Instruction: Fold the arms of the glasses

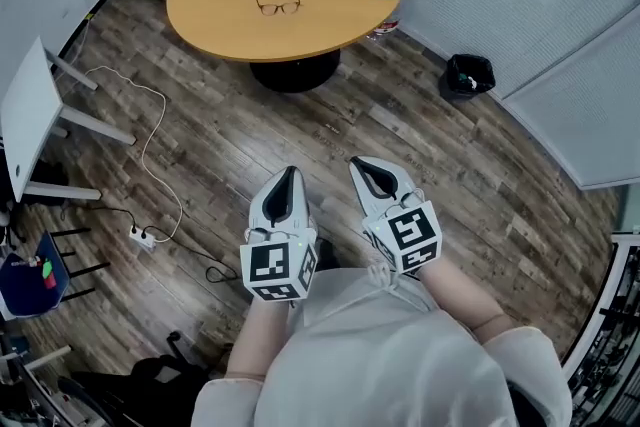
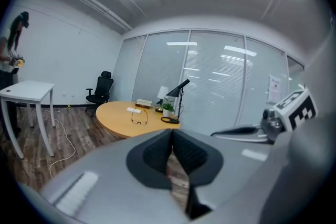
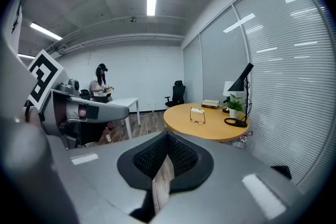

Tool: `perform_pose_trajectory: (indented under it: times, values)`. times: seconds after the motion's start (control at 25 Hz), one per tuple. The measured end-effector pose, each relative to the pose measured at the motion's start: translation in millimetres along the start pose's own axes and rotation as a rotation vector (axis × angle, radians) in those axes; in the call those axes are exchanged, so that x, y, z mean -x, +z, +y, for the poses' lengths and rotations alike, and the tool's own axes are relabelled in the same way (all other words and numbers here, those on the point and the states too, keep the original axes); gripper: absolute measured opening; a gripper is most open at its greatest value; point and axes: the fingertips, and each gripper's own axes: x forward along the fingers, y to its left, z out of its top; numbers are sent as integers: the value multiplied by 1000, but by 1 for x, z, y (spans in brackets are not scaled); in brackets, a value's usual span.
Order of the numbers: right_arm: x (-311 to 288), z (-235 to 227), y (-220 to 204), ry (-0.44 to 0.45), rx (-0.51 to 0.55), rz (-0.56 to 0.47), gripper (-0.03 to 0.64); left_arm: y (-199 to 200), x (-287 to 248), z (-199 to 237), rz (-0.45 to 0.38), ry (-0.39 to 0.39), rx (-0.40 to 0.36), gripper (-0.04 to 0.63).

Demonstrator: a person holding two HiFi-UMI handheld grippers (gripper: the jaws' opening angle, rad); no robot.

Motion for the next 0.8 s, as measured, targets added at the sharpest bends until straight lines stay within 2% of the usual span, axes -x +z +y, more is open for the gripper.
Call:
perform_pose_trajectory:
  times: [0.2, 0.36, 0.6, 0.8]
  values:
    - [-81, 7, 50, -28, 5, -36, 0, 44, -42, 78, -19, -19, -18, 6]
    - [-127, 12, 71, -35, 0, -44, 0, 60, -62, 124, -19, -4, -17, 6]
    - [-190, -4, 78, -12, -11, -23, 0, 63, -107, 165, 9, 16, 3, 6]
    - [-249, -51, 85, 5, -27, -28, 0, 74, -172, 185, 13, 41, -17, 6]
